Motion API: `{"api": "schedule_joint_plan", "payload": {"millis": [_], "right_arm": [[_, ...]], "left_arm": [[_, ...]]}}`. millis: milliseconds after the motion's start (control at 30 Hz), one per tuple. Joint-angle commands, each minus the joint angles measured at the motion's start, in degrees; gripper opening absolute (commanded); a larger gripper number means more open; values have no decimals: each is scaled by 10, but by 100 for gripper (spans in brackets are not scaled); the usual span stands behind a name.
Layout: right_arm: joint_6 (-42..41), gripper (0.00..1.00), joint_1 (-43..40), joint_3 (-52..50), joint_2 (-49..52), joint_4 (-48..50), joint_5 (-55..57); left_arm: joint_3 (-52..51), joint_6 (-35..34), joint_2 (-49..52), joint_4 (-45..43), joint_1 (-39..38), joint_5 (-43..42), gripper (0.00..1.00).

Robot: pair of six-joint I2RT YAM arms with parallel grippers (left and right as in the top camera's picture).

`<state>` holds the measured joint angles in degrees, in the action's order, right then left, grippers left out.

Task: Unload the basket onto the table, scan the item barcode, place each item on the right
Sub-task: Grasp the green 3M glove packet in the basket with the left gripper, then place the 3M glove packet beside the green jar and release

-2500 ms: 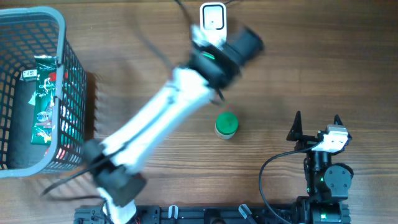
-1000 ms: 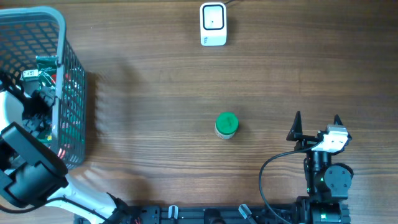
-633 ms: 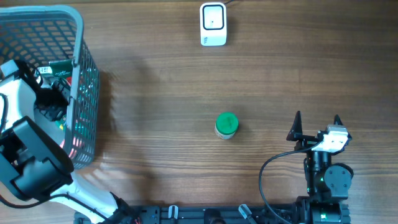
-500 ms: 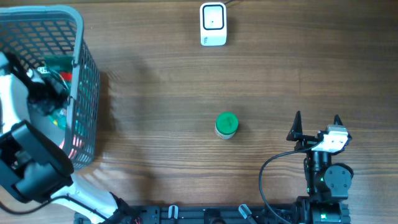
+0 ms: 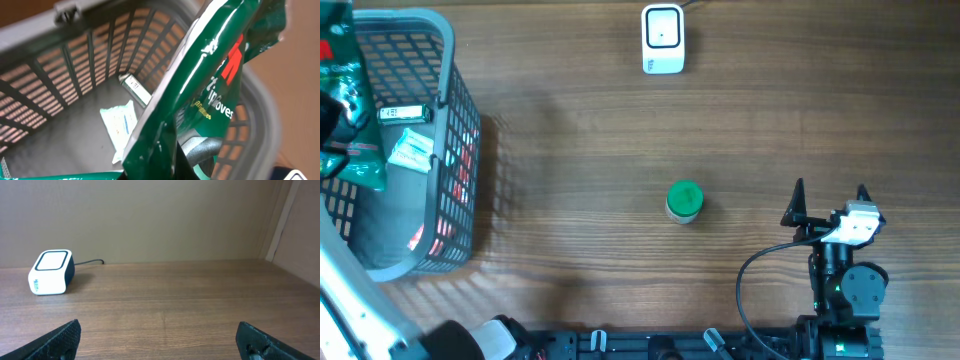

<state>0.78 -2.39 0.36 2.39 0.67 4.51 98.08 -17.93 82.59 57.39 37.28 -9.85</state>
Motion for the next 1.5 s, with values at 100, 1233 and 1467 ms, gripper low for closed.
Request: {"api": "schedule_joint_plan", "payload": {"millis": [100, 1233, 1467], "right_arm": [[6, 100, -1, -1, -2, 1, -7], [7, 100, -1, -1, -2, 1, -7], [7, 100, -1, -1, -2, 1, -7]], "left_arm": [[6, -3, -136, -35, -54, 4, 4], [-260, 68, 196, -95, -601, -62, 34], [-205, 68, 170, -70, -602, -62, 100]]}}
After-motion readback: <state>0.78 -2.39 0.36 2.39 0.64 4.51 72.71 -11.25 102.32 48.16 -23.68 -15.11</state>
